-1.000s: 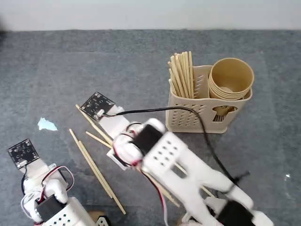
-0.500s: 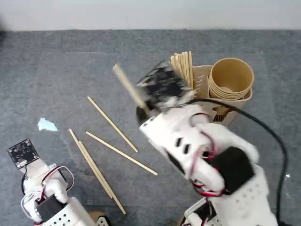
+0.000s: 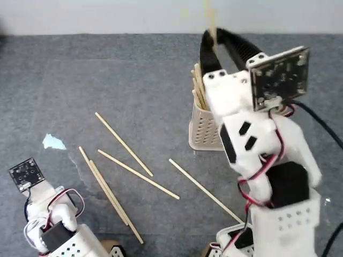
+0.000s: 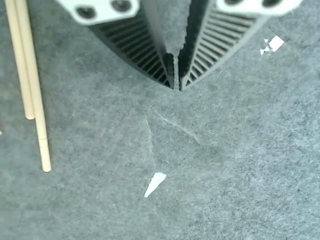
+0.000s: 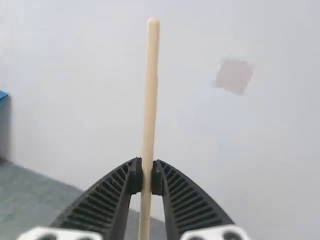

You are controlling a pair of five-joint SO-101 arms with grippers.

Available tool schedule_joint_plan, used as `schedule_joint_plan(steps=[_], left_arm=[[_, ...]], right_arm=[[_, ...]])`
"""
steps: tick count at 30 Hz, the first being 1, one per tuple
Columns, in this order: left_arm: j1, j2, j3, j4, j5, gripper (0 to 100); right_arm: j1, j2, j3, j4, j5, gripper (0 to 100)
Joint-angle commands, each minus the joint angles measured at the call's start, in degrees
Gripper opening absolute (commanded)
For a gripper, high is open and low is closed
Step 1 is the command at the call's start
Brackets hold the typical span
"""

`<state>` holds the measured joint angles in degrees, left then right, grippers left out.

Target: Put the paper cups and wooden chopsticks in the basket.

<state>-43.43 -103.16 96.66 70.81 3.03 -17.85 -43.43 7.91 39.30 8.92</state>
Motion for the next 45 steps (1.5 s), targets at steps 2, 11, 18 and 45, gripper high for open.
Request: schedule_joint_plan(steps=[2,11,18,45], left_arm=[[0.18,-0.62,-0.31,-1.32,-0.62,1],[0.18,-0.62,-0.31,-1.32,-0.62,1],[0.18,-0.62,-0.31,-1.32,-0.62,1],[0.18,-0.62,-0.31,-1.32,-0.62,1]], right_arm=[[4.7,-1.01,12.4,-16.84,0.09,0.9],[6.46,-0.92,26.2,-25.63,0.0,0.9],[6.11,-1.1,25.41,-22.02,0.0,16.0],[-16.48,5.14,14.15,45.49,-2.81,14.4]])
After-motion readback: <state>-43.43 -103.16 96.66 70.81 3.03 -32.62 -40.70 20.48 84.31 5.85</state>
